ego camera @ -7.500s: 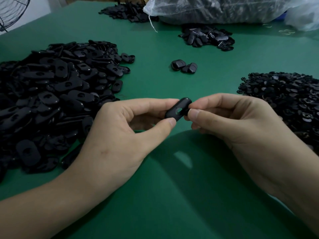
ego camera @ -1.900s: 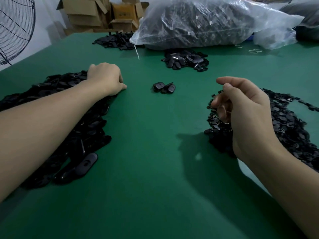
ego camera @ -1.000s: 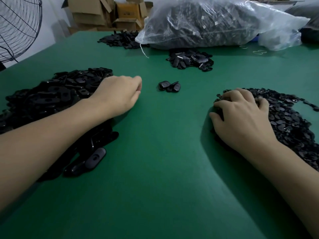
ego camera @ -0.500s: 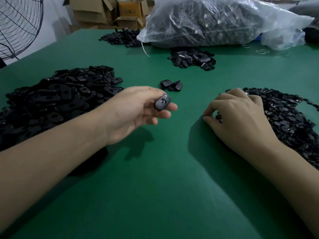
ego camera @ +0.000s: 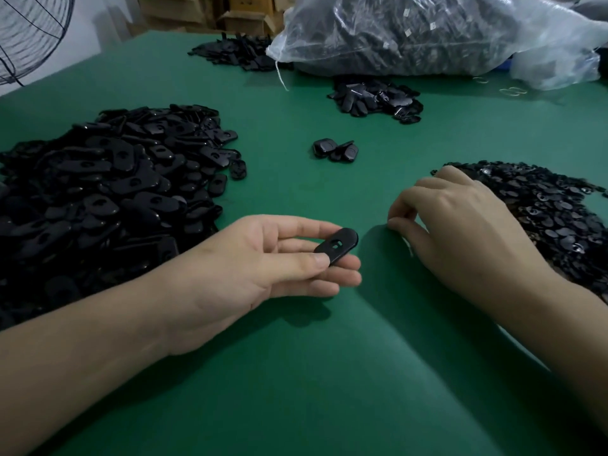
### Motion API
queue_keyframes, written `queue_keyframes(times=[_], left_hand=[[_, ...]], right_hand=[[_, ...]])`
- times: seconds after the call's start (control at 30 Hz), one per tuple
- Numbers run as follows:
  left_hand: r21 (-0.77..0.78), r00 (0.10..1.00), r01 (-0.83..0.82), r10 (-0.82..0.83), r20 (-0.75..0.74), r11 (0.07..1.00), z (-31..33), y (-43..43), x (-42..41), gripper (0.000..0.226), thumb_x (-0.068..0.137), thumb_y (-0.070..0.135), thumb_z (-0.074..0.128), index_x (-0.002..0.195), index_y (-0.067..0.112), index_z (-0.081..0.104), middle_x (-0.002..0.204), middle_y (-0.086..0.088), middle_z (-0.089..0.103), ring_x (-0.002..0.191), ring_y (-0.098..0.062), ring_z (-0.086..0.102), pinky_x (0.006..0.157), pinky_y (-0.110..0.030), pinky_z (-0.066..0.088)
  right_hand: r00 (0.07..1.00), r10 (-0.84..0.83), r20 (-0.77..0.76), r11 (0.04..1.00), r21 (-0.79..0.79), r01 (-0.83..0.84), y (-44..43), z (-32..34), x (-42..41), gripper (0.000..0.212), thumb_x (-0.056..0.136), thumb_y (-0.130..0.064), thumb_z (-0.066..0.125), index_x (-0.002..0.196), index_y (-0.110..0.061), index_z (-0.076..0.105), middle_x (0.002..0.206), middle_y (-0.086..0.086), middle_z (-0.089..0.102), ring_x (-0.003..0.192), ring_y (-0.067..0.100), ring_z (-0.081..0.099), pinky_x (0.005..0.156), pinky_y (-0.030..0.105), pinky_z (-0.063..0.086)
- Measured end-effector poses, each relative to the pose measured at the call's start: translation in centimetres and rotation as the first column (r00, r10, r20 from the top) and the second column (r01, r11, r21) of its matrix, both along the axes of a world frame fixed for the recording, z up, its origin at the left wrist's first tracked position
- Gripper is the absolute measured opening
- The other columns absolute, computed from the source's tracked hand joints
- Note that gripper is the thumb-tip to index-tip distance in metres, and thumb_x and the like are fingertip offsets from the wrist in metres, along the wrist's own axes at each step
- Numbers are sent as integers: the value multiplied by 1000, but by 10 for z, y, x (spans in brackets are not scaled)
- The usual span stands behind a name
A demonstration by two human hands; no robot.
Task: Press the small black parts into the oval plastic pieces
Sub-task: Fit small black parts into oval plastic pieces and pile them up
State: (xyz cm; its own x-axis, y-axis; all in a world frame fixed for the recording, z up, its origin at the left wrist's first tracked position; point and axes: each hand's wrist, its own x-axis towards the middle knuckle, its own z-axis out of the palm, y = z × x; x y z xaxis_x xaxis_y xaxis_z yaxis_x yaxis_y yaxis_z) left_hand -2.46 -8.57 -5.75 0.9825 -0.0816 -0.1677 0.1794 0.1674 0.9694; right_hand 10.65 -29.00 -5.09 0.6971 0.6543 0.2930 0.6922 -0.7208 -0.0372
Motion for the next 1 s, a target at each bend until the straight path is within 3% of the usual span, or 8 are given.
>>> queue_keyframes(times=[0.13, 0.23, 0.33, 0.4, 0.5, 0.63, 0.73, 1.0], left_hand=[[16, 998, -53, 53, 35, 998, -3, -2, -3, 34, 88, 12, 63, 120, 5, 58, 103, -13, 79, 97, -24, 77, 75, -21, 59], [57, 987, -130, 124, 103, 990, -6, -4, -6, 19, 92, 10, 64, 107, 3, 57, 95, -14, 79, 88, -25, 79, 71, -23, 60], [187, 951, -247, 200, 235, 951, -9, -2, -5, 6, 92, 9, 69, 96, 10, 65, 84, -7, 78, 71, -17, 75, 65, -25, 60], [251, 923, -320, 241, 298, 913, -10, 2, -4, 9, 90, 9, 73, 91, 18, 71, 78, 1, 74, 68, -11, 70, 60, -25, 58], [307, 909, -355, 250, 332, 883, -13, 5, -2, 9, 89, 18, 76, 93, 26, 75, 79, 8, 71, 78, -7, 69, 61, -25, 59], [265, 899, -355, 249, 361, 896, -15, 0, -2, 16, 93, 15, 68, 98, 27, 77, 89, 3, 68, 87, -16, 77, 67, -28, 63], [216, 911, -316, 232, 341, 924, -15, -5, -2, 10, 90, 15, 75, 98, 20, 76, 84, 4, 64, 77, -23, 78, 65, -29, 63], [227, 925, -298, 221, 310, 927, -11, -9, -2, 15, 77, 26, 75, 84, 13, 73, 67, 0, 67, 54, -15, 69, 58, -18, 55]], right_hand=[[999, 16, -34, 994, 107, -12, 0, -4, 1, 13, 99, -26, 59, 95, -19, 68, 90, -6, 65, 94, 22, 50, 81, 36, 43], [949, 60, -310, 925, 375, 64, -1, -5, -4, 15, 97, -32, 60, 85, -28, 69, 76, -13, 66, 77, 4, 56, 67, 20, 39], [617, 338, -711, 742, 604, 291, 5, -4, -17, 20, 97, -28, 63, 84, -18, 74, 78, -5, 73, 67, 5, 55, 62, 23, 39], [429, 474, -769, 655, 633, 412, 10, -5, -24, 16, 93, -21, 65, 83, -14, 75, 79, 3, 71, 70, 11, 53, 55, 21, 41], [303, 555, -775, 608, 626, 488, 15, -3, -33, 12, 79, -24, 70, 80, -13, 75, 77, 7, 70, 68, 12, 53, 49, 17, 40], [284, 593, -754, 589, 646, 484, 19, -1, -43, 10, 81, -21, 70, 73, -17, 77, 75, 7, 69, 64, 10, 51, 48, 16, 37], [346, 580, -738, 583, 672, 456, 22, -2, -48, 21, 91, -16, 67, 73, -19, 77, 74, 5, 70, 64, 11, 50, 49, 17, 36], [496, 511, -702, 585, 706, 398, 28, -7, -54, 17, 91, -23, 67, 77, -22, 78, 73, -3, 71, 65, 11, 49, 53, 18, 40]])
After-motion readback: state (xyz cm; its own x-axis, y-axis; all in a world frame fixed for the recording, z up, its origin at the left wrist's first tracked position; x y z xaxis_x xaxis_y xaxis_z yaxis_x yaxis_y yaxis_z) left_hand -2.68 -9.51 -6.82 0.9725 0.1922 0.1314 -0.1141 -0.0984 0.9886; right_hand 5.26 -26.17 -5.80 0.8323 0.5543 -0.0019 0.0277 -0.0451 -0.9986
